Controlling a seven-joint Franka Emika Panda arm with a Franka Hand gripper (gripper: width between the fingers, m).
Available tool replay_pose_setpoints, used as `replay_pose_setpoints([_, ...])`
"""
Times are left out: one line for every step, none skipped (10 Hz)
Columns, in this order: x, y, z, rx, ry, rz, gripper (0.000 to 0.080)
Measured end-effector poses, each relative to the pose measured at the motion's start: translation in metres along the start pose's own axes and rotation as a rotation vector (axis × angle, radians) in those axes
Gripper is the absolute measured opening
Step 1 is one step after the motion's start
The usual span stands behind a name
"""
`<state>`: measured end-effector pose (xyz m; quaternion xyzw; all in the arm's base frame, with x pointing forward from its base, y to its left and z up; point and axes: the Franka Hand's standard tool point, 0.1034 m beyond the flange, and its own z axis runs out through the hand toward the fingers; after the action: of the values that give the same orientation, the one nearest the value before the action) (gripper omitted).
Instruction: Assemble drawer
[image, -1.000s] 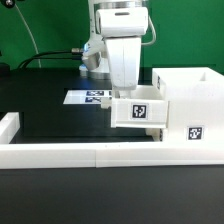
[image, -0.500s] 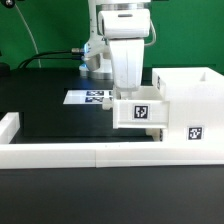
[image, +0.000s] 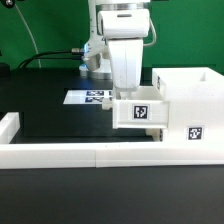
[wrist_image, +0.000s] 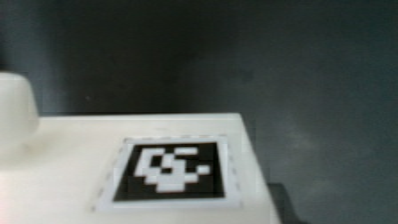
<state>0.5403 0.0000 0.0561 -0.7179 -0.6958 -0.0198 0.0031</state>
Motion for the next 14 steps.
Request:
replay_pose_setpoints([-0.0007,0.0003,-0.0001,-0.002,-0.004,-0.007,0.0042])
replay_pose_setpoints([-0.0011,0.0004,-0.0003,-0.003,-0.008,-0.014,0.0042])
replay_pose_setpoints([-0.0022,0.0005,-0.0004,-0.006,-0.009,-0.015,0.0042])
replay_pose_setpoints([-0.0034,-0.0001,-0.0004,-0.014,-0.006,-0.010,0.0042])
replay_pose_setpoints([-0.0083,-0.0012,-0.0002,-0.015,-0.006,0.000,0.0042])
replay_pose_setpoints([-0.0088,-0.0007,-0.0003,-0.016,-0.007,0.001,0.0042])
replay_pose_setpoints([-0.0091,-0.0007,-0.0003,-0.016,-0.007,0.001,0.0042])
replay_pose_setpoints([-0.0083,-0.0007,-0.0003,-0.016,-0.007,-0.001,0.0042])
replay_pose_setpoints([-0.0042,-0.0008,-0.0001,-0.016,-0.007,-0.008,0.0042])
replay_pose_setpoints([-0.0018,-0.0009,-0.0002,-0.015,-0.007,-0.013,0.0042])
replay_pose_setpoints([-0.0013,-0.0008,-0.0005,-0.011,-0.009,-0.016,0.0042])
replay_pose_setpoints([-0.0012,0.0003,-0.0011,-0.013,-0.020,-0.039,0.0042])
replay_pose_setpoints([-0.0010,0.0013,-0.0015,-0.015,-0.031,-0.064,0.0042])
replay_pose_setpoints([-0.0013,0.0016,-0.0015,-0.017,-0.036,-0.065,0.0042])
